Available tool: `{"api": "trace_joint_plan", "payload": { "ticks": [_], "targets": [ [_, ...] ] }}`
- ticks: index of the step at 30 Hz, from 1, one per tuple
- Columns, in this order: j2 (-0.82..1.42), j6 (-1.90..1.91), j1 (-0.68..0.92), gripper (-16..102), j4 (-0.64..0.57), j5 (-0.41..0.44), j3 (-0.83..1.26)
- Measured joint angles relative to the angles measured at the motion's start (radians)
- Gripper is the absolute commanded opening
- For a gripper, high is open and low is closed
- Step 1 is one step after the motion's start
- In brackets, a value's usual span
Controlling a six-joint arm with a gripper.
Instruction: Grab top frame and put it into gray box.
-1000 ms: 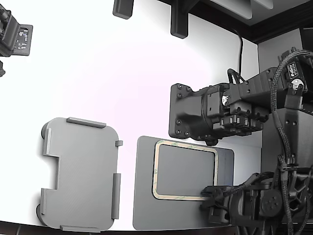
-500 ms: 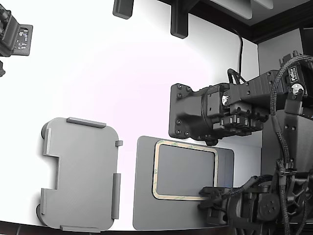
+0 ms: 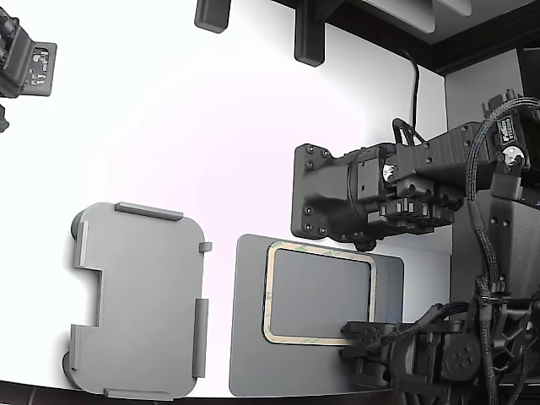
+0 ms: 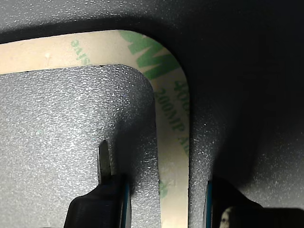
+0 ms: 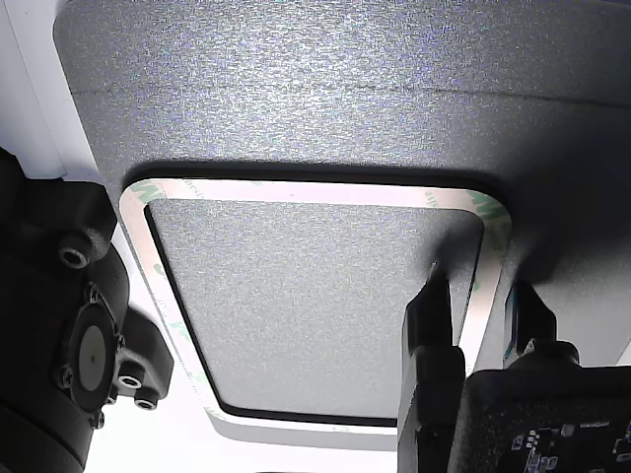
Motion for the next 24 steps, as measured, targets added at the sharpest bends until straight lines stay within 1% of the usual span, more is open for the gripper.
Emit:
{"api": "trace_joint_plan", "payload": {
  "ticks": [3, 5, 9, 11, 13, 15, 19, 24],
  "targets": [
    [0.0, -0.005, 0.0, 58, -0.008, 0.0, 0.006],
    [0.0, -0.009, 0.0, 54, -0.008, 0.0, 0.006],
    [0.0, -0.011, 0.0, 51, -0.011, -0.005, 0.006],
    [0.0, -0.012, 0.0, 47, -0.012, -0.005, 0.006],
    [0.0, -0.015, 0.0, 38, -0.017, -0.003, 0.006],
    [0.0, -0.023, 0.0, 26, -0.023, 0.003, 0.005],
    [-0.003, -0.023, 0.0, -11, -0.031, 0.009, 0.002],
    [-0.005, -0.006, 0.0, -11, -0.035, 0.011, 0.0]
  ]
}}
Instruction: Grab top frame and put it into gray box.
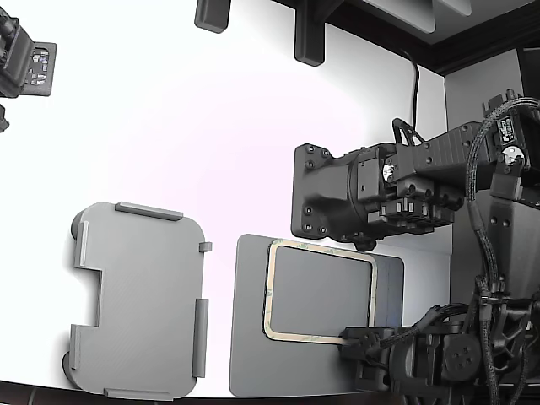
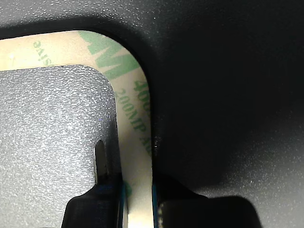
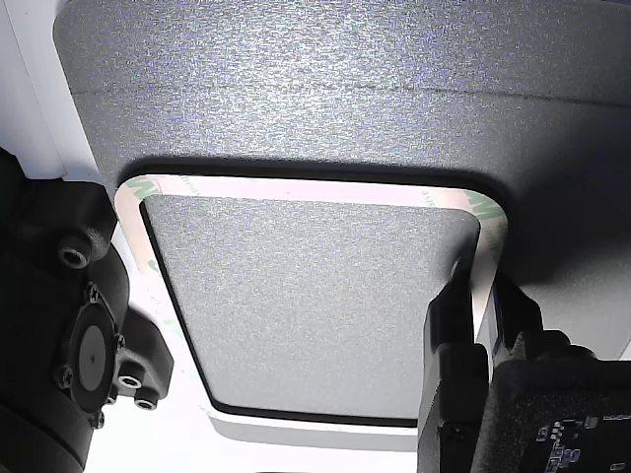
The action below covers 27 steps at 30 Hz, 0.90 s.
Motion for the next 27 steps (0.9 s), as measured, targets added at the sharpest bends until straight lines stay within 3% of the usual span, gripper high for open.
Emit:
{"api": "trace_joint_plan", "payload": {
  "ticks": [11, 18, 27],
  "targets": [
    [0.052, -0.012, 0.0, -11, 0.083, 0.029, -0.109],
    [0.084, 0.282, -0.04, -11, 0.107, 0.051, -0.193],
    [-0.015, 0.908, -0.104, -11, 0.293, 0.284, -0.442]
  ]
}}
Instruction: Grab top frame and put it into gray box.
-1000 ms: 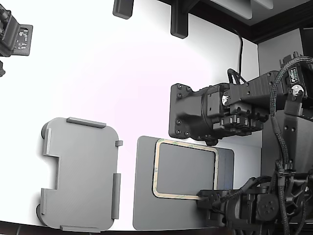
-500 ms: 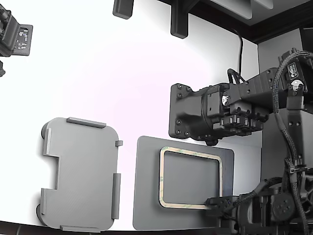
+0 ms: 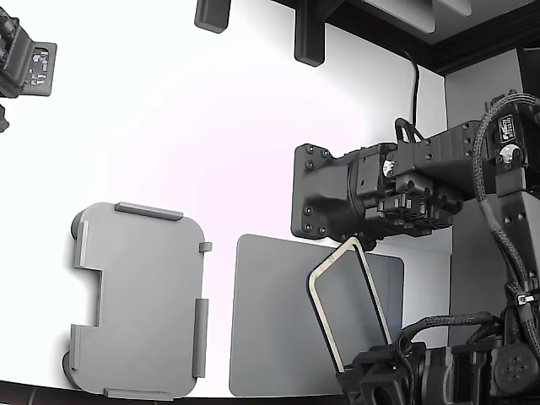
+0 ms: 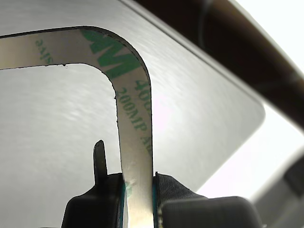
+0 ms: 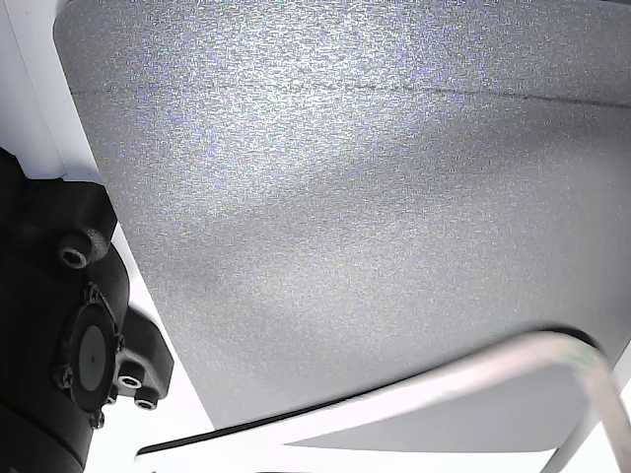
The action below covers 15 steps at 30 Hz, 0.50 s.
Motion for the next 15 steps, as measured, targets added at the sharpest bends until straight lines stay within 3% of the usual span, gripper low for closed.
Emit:
{"api": "trace_joint_plan", "payload": {
  "ticks": [8, 10, 15],
  "targets": [
    [-0.029, 0.565, -0.141, -6, 0.038, 0.124, -0.1],
    [-0.031, 0.684, -0.166, -12, 0.046, 0.161, -0.118],
    [-0.031, 0.96, -0.227, -12, 0.051, 0.218, -0.146]
  ]
}}
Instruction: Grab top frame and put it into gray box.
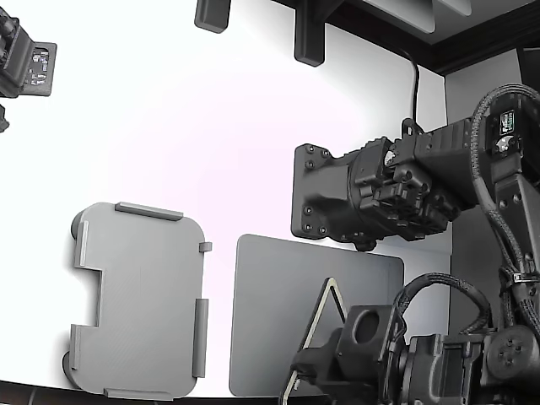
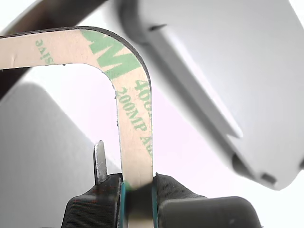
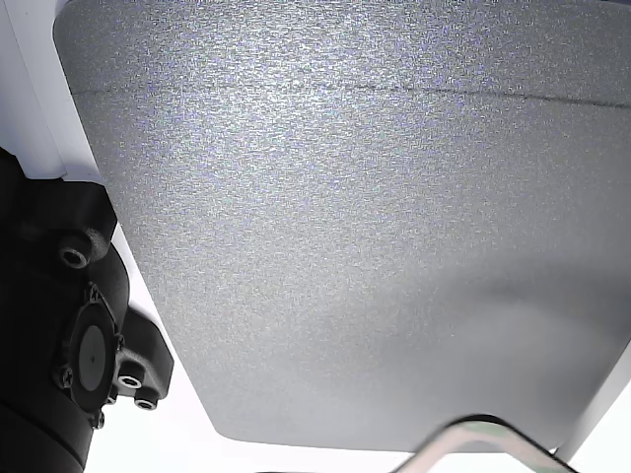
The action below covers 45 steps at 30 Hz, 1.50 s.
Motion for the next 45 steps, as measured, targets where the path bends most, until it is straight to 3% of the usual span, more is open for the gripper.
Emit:
{"api": "trace_joint_plan", "payload": {
  "ticks": [6, 17, 26, 35, 45],
  "targets": [
    [0.003, 0.097, -0.107, -13, 0.0, -0.055, -0.038],
    [0.015, 0.253, -0.31, -13, 0.0, -0.071, -0.114],
    [-0.017, 0.881, -0.431, -13, 0.0, -0.123, -0.137],
    [-0.091, 1.554, -0.54, -12, 0.0, -0.258, -0.144],
    [-0.215, 1.798, -0.632, -12, 0.0, -0.333, -0.169]
  ]
}}
